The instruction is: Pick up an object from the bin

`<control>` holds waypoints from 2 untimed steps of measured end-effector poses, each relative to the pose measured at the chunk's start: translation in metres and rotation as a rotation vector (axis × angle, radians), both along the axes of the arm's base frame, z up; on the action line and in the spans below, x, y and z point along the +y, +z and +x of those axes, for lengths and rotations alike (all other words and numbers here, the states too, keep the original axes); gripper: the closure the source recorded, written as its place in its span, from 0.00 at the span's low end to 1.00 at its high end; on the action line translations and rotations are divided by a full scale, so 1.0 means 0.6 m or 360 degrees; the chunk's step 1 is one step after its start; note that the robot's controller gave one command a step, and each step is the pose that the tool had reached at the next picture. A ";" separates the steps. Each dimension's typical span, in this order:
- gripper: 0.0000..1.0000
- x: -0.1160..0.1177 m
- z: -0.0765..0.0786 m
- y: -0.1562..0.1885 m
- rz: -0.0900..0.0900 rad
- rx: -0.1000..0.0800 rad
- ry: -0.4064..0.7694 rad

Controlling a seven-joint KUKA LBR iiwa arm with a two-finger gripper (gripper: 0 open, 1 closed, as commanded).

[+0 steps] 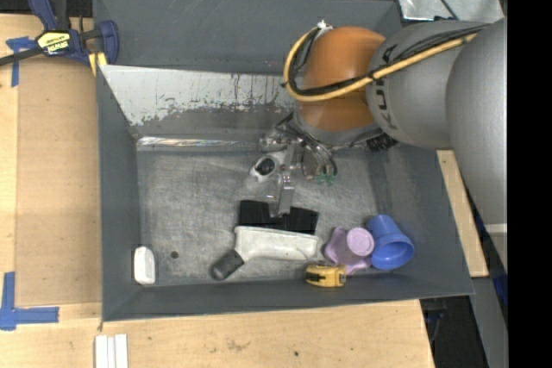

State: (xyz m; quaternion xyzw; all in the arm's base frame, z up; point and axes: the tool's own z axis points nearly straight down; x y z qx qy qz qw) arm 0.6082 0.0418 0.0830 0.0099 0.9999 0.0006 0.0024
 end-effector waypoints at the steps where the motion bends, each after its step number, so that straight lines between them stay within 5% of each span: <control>1: 1.00 -0.030 -0.124 -0.005 0.0010 -0.0063 -0.0300; 2: 0.00 -0.032 -0.126 -0.011 0.0005 -0.0058 -0.0301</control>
Offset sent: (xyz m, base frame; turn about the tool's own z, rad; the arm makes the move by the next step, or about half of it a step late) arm 0.0000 0.0000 0.0000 0.0000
